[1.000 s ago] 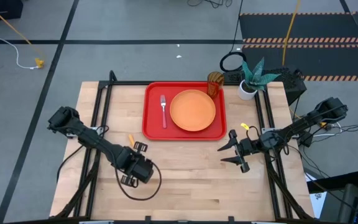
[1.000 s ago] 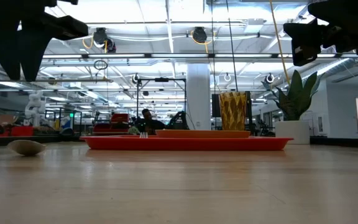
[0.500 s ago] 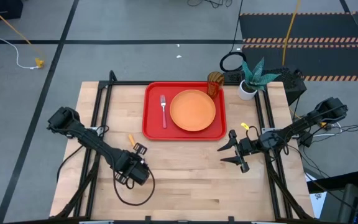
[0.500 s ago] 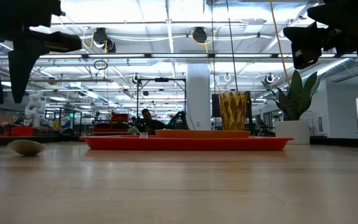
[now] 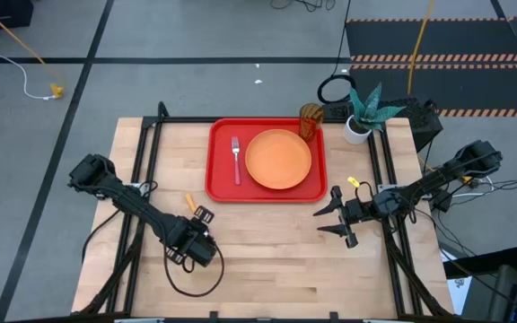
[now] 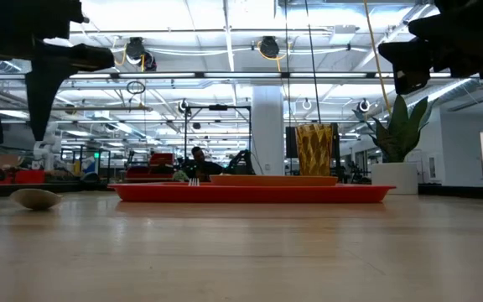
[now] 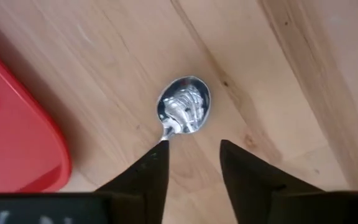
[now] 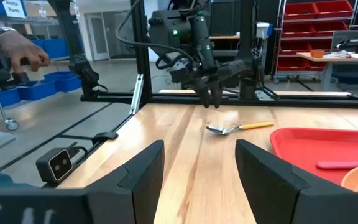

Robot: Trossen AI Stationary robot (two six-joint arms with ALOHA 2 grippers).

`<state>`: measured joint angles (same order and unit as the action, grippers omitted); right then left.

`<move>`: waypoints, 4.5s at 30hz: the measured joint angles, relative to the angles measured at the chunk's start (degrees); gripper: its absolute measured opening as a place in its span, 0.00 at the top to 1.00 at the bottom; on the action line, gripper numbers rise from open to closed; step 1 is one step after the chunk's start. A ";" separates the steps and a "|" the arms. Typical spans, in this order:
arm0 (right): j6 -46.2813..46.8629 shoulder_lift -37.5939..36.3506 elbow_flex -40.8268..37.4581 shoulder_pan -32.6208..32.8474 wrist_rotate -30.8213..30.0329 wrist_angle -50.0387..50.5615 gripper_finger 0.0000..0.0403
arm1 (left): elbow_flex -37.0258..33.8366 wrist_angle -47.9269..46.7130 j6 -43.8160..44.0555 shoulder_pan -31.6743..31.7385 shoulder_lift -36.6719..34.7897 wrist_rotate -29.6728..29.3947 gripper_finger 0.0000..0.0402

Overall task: Pick and place plate/cup/fork/spoon on tray
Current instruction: Put the orange spoon on the red serving tray to the left of the pink fork

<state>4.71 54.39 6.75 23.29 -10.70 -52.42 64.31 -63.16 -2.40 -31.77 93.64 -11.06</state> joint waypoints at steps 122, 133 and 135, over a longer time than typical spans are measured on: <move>-17.95 -0.02 0.01 -8.00 -13.46 -1.79 0.52 | 9.94 10.50 42.79 41.03 -0.01 -18.04 0.91; -12.21 -0.02 0.00 -8.00 -13.51 2.78 0.52 | 7.51 11.38 63.85 44.51 -0.01 -17.85 0.91; -11.54 -0.02 0.01 -8.00 -13.51 2.99 0.52 | 7.50 12.01 65.11 44.65 -0.01 -17.64 0.91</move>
<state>-6.83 54.37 6.76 15.29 -24.21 -49.43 71.81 -51.15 62.71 12.89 93.62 -28.70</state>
